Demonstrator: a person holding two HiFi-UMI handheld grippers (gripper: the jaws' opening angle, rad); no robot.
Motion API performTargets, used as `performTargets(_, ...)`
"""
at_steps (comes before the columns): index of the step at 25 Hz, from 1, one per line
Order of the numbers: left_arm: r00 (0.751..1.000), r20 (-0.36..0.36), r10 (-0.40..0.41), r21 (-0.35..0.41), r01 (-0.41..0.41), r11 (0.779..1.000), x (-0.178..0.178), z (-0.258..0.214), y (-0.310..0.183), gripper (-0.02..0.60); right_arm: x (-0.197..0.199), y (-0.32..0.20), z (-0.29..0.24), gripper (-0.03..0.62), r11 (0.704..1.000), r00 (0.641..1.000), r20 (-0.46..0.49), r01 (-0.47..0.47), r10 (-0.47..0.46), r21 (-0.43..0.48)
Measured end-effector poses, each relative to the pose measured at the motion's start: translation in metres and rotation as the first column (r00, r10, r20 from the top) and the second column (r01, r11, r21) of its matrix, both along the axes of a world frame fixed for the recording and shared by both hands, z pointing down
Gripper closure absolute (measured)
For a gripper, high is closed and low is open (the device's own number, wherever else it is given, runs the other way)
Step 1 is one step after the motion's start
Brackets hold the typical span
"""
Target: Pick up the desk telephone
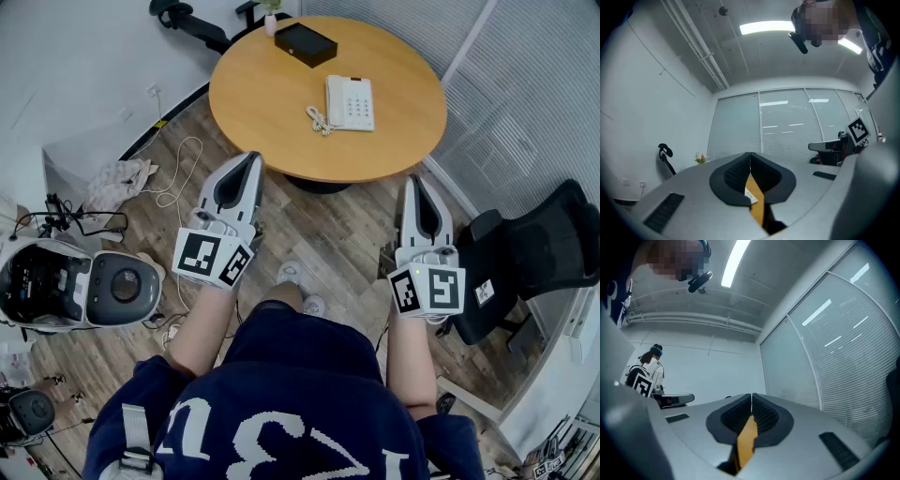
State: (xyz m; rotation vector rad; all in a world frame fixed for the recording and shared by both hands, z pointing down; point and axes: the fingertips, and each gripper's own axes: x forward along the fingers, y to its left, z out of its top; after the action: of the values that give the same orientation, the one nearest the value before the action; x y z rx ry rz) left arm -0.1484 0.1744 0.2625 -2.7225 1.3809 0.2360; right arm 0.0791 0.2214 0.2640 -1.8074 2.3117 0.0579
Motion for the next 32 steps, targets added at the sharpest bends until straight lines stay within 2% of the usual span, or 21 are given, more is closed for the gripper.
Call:
performTargets(10,1.0,0.007,-0.003,-0.004,0.004,1.0,0.015,0.002,-0.003,0.566,0.008,-0.002,-0.007,0.563,1.0,1.0,-0.005,0.001,-0.001,0.022)
performTargets(17,1.0,0.015,0.004,0.002,-0.004,1.0,0.027,-0.001,-0.017,0.566,0.022,-0.014,-0.014,0.563,0.999,0.998,0.069,-0.009,0.006,0.044)
performTargets(21,1.0,0.016,0.006,-0.001,-0.006,1.0,0.031,0.003,-0.034,0.566,0.023,-0.03,-0.012,0.563,0.999,0.998,0.061,-0.005,0.002,0.045)
performTargets(26,1.0,0.002,0.01,-0.012,-0.01,1.0,0.032,0.012,-0.08,0.566,0.024,-0.073,-0.008,0.563,0.999,0.999,0.048,-0.009,0.007,0.042)
performTargets(32,0.999,-0.022,0.031,-0.016,-0.032,0.999,0.039,0.006,-0.174,0.566,0.029,-0.156,-0.021,0.563,0.998,0.999,0.033,-0.039,0.037,0.047)
